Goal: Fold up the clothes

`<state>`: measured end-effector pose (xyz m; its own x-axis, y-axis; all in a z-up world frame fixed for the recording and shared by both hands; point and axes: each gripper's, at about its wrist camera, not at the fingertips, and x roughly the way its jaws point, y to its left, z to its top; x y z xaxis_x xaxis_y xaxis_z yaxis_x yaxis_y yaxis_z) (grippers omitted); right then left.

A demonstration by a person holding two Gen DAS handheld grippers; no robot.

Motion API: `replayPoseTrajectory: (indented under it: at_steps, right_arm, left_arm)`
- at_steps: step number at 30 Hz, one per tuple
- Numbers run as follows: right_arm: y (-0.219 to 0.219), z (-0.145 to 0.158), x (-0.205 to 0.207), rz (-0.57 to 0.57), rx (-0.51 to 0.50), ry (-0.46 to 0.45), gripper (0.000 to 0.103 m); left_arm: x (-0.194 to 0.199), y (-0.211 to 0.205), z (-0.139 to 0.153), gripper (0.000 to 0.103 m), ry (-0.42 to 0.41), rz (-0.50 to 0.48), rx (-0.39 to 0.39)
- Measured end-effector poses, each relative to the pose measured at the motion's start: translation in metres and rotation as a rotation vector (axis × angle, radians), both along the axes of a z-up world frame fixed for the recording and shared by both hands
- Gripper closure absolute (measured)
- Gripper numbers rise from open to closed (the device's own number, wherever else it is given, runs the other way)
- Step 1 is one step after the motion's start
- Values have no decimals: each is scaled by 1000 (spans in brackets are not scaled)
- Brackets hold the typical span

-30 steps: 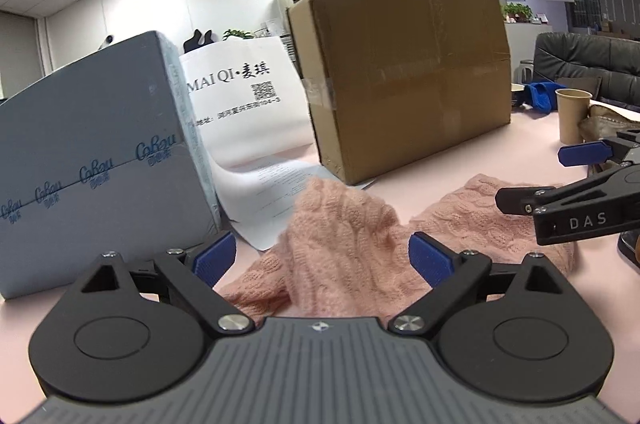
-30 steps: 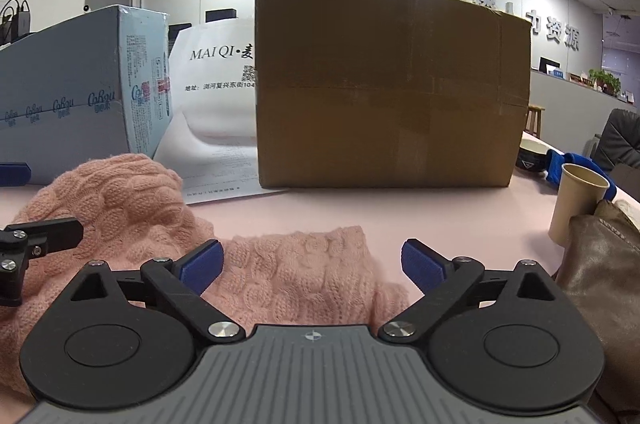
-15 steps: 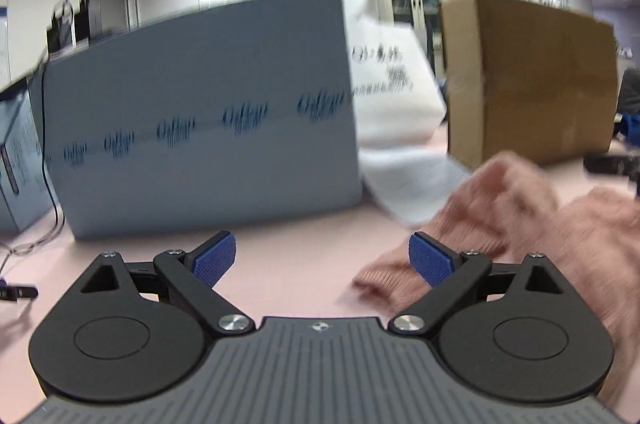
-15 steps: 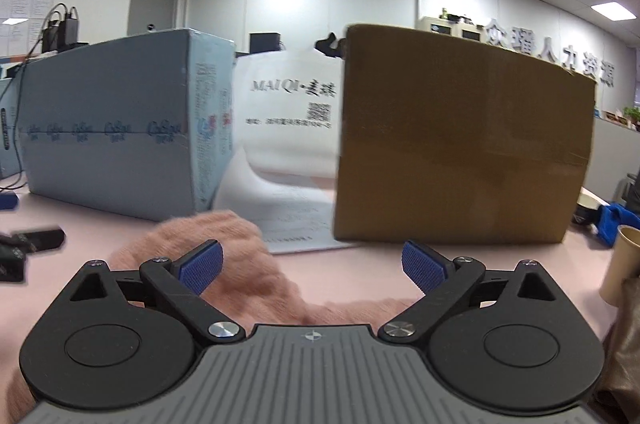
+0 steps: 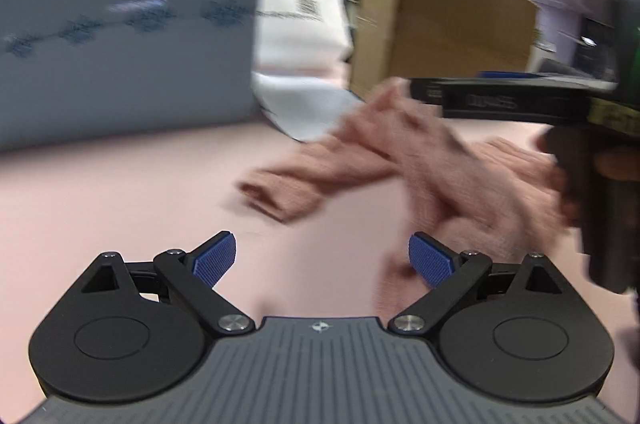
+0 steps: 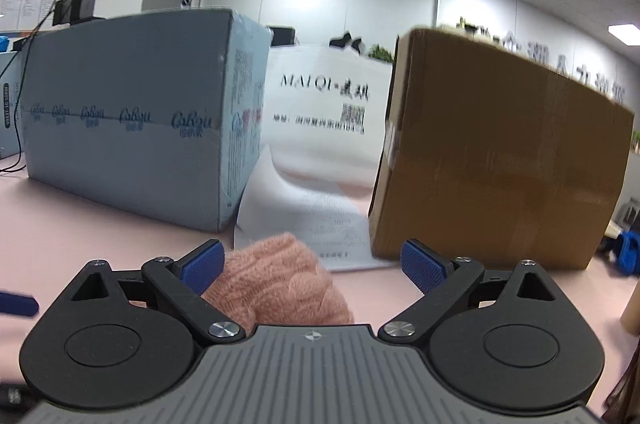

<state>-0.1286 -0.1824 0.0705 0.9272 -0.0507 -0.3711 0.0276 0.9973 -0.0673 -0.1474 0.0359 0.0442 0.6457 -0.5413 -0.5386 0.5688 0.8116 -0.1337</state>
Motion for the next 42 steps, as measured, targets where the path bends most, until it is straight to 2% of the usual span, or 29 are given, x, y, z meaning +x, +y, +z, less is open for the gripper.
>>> replayPoseTrajectory:
  at_steps: [2, 3, 4, 5, 7, 9, 10, 11, 12, 14, 17, 20, 24, 30, 33, 35, 37, 38, 42]
  right_arm:
    - [-5, -5, 2, 0, 29, 31, 15]
    - [-7, -7, 2, 5, 38, 43, 25]
    - [-8, -8, 3, 10, 44, 54, 39]
    - [-9, -10, 4, 17, 51, 69, 47]
    - [-12, -12, 5, 35, 68, 97, 69]
    - [-14, -14, 4, 52, 84, 111, 84]
    - [-14, -15, 4, 54, 86, 113, 91]
    - [-13, -15, 3, 50, 82, 107, 94]
    - [-13, -15, 1, 45, 76, 100, 97]
    - [-13, -14, -2, 38, 69, 85, 99]
    - [-16, -12, -9, 42, 79, 72, 100]
    - [-20, -7, -16, 48, 111, 60, 100]
    - [-18, -2, -24, 60, 116, 35, 100]
    - [-13, 12, -35, 70, 112, -40, 102]
    - [-8, 16, -33, 128, 96, -13, 101]
    - [-6, 15, -28, 127, 107, -6, 87]
    - [-5, 11, -19, 94, 118, -6, 5]
    - [-4, 9, -14, 73, 109, -18, 2]
    - [6, 0, 19, 72, 49, 40, 8]
  left_arm:
    - [-3, -6, -2, 10, 21, -47, 3]
    - [-4, -9, -3, 10, 30, -58, 8]
    - [-7, -12, -6, 10, 38, -71, 18]
    - [-9, -15, -8, 10, 42, -84, 27]
    - [-14, -21, -11, 10, 53, -112, 42]
    - [-16, -29, -16, 24, 67, -131, 56]
    - [-17, -31, -17, 38, 75, -135, 61]
    - [-18, -33, -19, 47, 88, -141, 64]
    - [-20, -34, -20, 51, 92, -143, 60]
    - [-25, -34, -19, 73, 88, -152, 44]
    - [-27, -35, -18, 85, 85, -147, 31]
    - [-27, -35, -18, 89, 85, -126, 28]
    - [-29, -36, -17, 90, 78, -107, 25]
    - [-24, -31, -14, 90, 23, 2, 56]
    - [-17, -27, -13, 90, -2, 66, 92]
    - [-13, -22, -12, 90, -26, 100, 109]
    - [-10, -17, -12, 90, -29, 115, 113]
    - [-9, -16, -12, 90, -28, 119, 114]
    - [-10, -17, -14, 90, -52, 118, 146]
